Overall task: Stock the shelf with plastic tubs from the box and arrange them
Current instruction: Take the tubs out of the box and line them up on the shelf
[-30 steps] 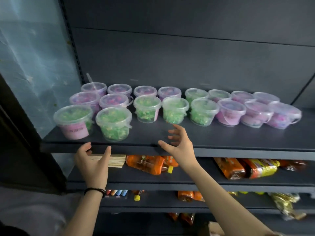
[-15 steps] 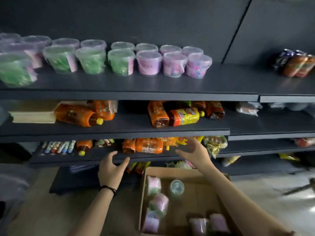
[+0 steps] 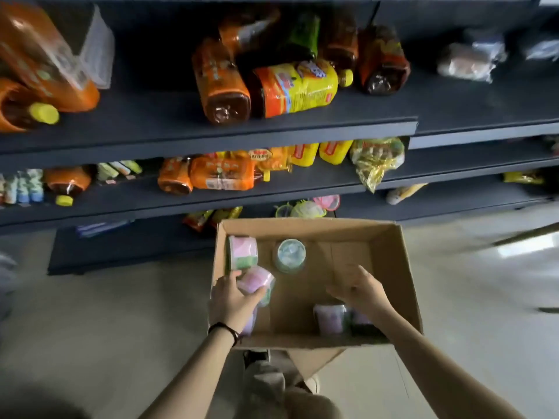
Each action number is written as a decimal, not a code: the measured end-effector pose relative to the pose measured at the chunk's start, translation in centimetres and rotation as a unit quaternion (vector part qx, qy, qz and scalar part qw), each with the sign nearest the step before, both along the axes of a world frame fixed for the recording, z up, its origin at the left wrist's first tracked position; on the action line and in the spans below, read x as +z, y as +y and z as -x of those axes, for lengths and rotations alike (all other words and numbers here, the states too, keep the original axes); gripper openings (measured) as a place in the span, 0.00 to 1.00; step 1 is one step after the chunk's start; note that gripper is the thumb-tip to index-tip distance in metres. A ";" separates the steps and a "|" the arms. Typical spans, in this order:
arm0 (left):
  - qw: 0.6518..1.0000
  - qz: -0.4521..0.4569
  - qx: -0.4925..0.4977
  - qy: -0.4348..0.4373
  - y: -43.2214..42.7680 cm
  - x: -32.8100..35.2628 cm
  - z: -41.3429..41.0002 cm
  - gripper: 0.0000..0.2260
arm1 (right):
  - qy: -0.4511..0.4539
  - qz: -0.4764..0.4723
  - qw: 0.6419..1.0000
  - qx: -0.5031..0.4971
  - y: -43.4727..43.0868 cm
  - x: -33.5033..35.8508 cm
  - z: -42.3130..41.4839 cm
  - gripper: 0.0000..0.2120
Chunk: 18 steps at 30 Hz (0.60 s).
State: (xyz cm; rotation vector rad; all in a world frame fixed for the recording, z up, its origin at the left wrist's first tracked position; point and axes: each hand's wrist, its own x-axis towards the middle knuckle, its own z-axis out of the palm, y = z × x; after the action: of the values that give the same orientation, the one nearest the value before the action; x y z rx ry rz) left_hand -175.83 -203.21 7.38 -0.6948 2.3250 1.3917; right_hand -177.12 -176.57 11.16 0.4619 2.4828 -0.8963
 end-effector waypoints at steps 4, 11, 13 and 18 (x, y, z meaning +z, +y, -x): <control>0.996 0.084 -0.019 -0.014 1.4 -5.9 0.7 0.30 | -0.071 -0.013 0.996 -0.056 1.7 -8.4 -1.5 0.32; 0.992 0.101 -0.013 -0.070 2.6 -15.4 2.8 0.39 | -0.224 -0.040 0.964 -0.141 2.6 -20.4 -2.7 0.51; 0.986 0.141 -0.027 -0.079 2.5 -16.9 2.8 0.40 | -0.223 -0.052 0.960 -0.162 2.3 -22.1 -3.2 0.54; 0.968 0.215 -0.078 -0.100 2.4 -18.4 3.1 0.45 | -0.181 -0.075 0.966 -0.167 1.5 -24.5 -3.8 0.59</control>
State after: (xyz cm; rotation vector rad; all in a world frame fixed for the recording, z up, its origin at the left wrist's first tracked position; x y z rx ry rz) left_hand -178.88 -200.83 -11.04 -0.7107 2.4738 0.7156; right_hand -173.37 -175.10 -13.30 1.0224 2.1755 -0.6694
